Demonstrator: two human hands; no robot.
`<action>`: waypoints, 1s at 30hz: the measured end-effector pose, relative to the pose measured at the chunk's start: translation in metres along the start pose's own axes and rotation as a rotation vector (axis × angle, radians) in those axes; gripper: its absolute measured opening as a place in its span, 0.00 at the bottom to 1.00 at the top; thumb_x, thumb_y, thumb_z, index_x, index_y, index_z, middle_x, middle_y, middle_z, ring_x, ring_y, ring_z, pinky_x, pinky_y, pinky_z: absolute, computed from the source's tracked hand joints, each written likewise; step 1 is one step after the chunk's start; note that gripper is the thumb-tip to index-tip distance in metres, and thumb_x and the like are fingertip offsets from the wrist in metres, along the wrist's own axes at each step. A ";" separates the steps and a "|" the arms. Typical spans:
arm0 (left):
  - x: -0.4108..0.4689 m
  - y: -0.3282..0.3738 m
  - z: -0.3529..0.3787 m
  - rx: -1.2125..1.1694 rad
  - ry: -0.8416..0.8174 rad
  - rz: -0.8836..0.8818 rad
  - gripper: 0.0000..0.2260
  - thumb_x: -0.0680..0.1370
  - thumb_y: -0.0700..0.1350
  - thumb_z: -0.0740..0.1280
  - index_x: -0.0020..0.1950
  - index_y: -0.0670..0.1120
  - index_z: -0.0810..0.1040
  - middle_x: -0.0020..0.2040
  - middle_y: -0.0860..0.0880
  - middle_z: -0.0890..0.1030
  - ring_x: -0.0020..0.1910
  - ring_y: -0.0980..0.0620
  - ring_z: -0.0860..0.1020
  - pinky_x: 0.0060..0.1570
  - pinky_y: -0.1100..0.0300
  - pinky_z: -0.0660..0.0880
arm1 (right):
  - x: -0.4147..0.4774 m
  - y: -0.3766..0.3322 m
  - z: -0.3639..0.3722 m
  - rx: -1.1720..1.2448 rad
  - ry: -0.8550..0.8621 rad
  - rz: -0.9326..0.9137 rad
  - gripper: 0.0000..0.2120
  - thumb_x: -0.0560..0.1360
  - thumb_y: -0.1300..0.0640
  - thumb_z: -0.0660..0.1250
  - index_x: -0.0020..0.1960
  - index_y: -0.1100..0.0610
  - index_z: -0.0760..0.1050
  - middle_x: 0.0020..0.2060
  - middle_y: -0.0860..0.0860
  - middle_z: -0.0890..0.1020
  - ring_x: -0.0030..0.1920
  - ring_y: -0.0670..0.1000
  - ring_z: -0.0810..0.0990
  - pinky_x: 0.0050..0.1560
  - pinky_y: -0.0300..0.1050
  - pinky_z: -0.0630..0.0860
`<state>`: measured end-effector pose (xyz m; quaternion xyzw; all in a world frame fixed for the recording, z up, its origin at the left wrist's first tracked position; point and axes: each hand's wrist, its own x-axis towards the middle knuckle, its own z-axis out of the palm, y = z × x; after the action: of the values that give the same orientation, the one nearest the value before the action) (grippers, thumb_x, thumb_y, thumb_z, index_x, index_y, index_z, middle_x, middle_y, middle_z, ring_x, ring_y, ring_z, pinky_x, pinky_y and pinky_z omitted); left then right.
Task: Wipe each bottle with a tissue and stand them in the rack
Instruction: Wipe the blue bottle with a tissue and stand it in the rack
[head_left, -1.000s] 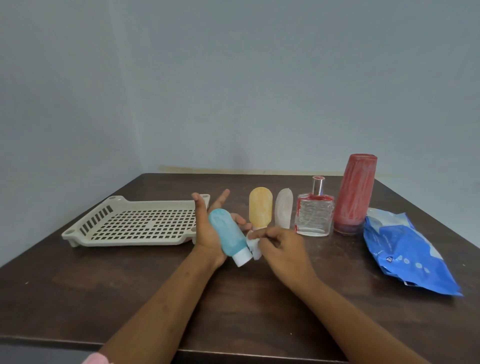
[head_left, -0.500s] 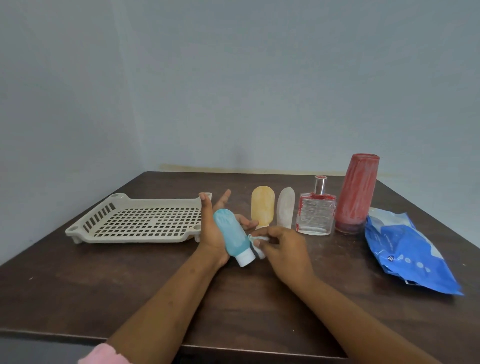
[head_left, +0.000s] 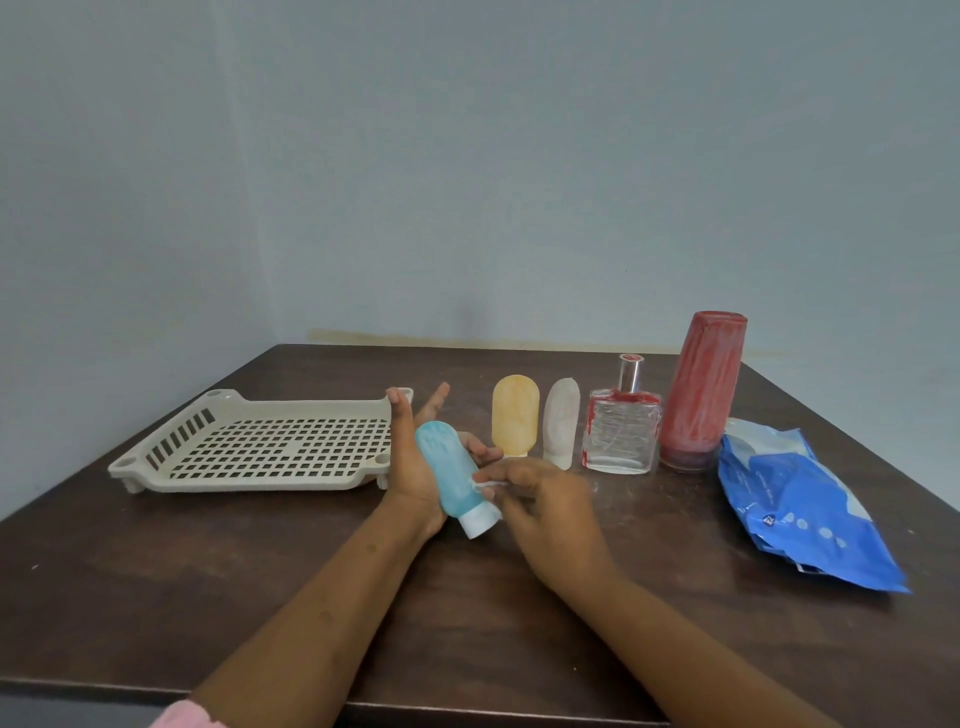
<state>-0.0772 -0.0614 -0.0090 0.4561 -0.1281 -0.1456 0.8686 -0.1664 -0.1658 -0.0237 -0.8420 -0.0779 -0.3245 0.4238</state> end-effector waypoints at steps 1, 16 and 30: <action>0.000 0.000 0.000 0.005 0.004 0.000 0.44 0.63 0.74 0.53 0.73 0.52 0.68 0.25 0.41 0.75 0.29 0.42 0.78 0.44 0.49 0.77 | 0.001 0.002 -0.001 -0.013 -0.003 0.015 0.09 0.73 0.65 0.68 0.50 0.56 0.83 0.46 0.43 0.82 0.49 0.31 0.76 0.52 0.26 0.71; 0.000 0.001 -0.002 0.046 0.004 0.011 0.44 0.63 0.74 0.52 0.73 0.52 0.68 0.26 0.41 0.75 0.26 0.46 0.76 0.38 0.54 0.77 | 0.000 -0.003 0.004 -0.121 0.033 -0.134 0.09 0.73 0.66 0.66 0.49 0.57 0.82 0.49 0.49 0.83 0.54 0.38 0.75 0.57 0.26 0.68; -0.001 0.002 0.000 0.027 0.044 0.025 0.42 0.63 0.73 0.53 0.71 0.52 0.69 0.25 0.41 0.74 0.25 0.47 0.74 0.35 0.55 0.76 | 0.000 -0.006 0.005 -0.245 -0.081 -0.225 0.09 0.73 0.67 0.65 0.50 0.59 0.81 0.48 0.50 0.83 0.54 0.44 0.77 0.58 0.26 0.63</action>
<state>-0.0774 -0.0602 -0.0079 0.4692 -0.1168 -0.1230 0.8666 -0.1670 -0.1584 -0.0218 -0.8856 -0.1486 -0.3429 0.2757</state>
